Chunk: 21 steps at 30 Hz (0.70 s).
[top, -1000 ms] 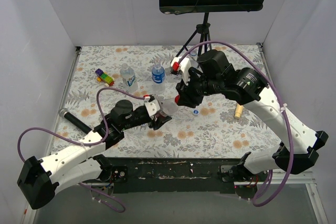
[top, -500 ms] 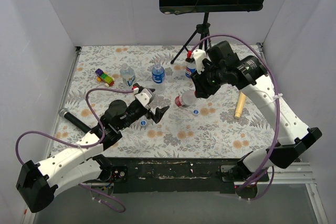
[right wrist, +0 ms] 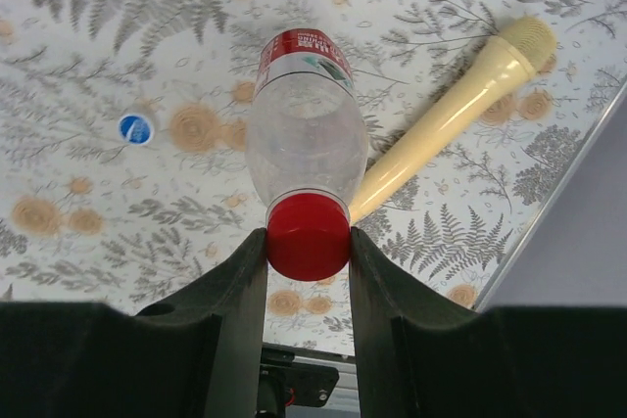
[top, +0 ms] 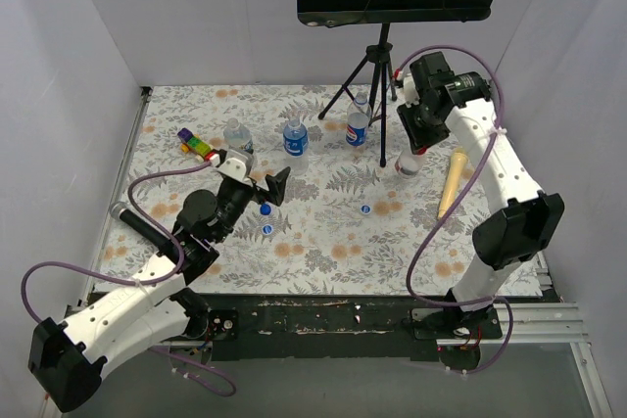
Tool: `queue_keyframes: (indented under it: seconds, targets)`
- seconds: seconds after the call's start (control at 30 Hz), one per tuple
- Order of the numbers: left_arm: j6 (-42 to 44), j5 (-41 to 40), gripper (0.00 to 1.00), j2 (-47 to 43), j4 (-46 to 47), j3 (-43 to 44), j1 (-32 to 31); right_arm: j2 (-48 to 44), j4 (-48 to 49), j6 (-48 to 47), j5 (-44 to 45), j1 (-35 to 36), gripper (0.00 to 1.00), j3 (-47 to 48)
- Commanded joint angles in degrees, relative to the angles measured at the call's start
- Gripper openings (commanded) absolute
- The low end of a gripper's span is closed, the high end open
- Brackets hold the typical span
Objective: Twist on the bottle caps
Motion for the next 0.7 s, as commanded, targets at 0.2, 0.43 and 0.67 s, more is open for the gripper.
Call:
queue_keyframes:
  seconds: [0.2,0.43,0.67]
  targets:
    - [-1.03,-5.32,0.98,-2.06,1.69,-0.79,2.56,10.07,3.46,-1.47,-1.65,-10.48,0.01,7.93]
    - [-1.38,-4.26,0.98,-1.61,1.16,-0.53,3.79,14.73,3.55,-2.79,-5.44,-13.83,0.01,9.25]
    - [-1.30,-2.41,0.98,-1.09,0.64,-0.35,4.41,18.07,3.81,-3.05,-4.83,-14.01,0.12,10.83]
